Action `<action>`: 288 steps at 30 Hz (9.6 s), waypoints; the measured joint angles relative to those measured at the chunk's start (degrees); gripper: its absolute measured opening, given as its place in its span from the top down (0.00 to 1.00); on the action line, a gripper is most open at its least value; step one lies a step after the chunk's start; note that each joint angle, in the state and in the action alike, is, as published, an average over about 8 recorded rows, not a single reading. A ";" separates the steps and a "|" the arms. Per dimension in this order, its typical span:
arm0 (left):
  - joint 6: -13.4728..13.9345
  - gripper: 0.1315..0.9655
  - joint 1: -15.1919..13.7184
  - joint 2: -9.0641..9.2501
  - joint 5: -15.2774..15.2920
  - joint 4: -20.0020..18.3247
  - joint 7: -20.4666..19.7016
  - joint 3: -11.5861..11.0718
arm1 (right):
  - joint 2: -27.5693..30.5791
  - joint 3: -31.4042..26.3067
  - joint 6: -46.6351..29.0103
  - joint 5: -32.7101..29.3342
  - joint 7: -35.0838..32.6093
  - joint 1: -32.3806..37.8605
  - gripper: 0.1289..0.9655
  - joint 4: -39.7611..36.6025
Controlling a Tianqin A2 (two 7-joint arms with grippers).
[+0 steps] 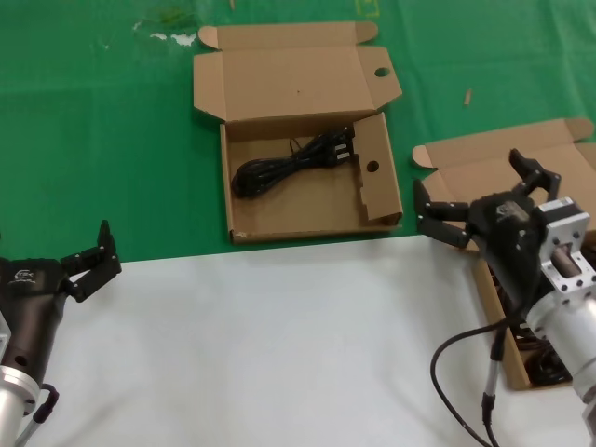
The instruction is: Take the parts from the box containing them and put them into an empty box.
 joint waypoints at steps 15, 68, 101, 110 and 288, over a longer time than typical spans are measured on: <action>0.00 0.00 0.00 0.00 -0.01 0.00 0.00 0.00 | -0.98 1.60 5.48 0.86 1.99 -4.53 0.00 2.27; 0.00 0.00 0.00 0.00 -0.01 0.00 0.00 0.00 | -0.99 1.61 5.50 0.87 1.99 -4.55 0.00 2.28; 0.00 0.00 0.00 0.00 -0.01 0.00 0.00 0.00 | -0.99 1.61 5.50 0.87 1.99 -4.55 0.00 2.28; 0.00 0.00 0.00 0.00 -0.01 0.00 0.00 0.00 | -0.99 1.61 5.50 0.87 1.99 -4.55 0.00 2.28; 0.00 0.00 0.00 0.00 -0.01 0.00 0.00 0.00 | -0.99 1.61 5.50 0.87 1.99 -4.55 0.00 2.28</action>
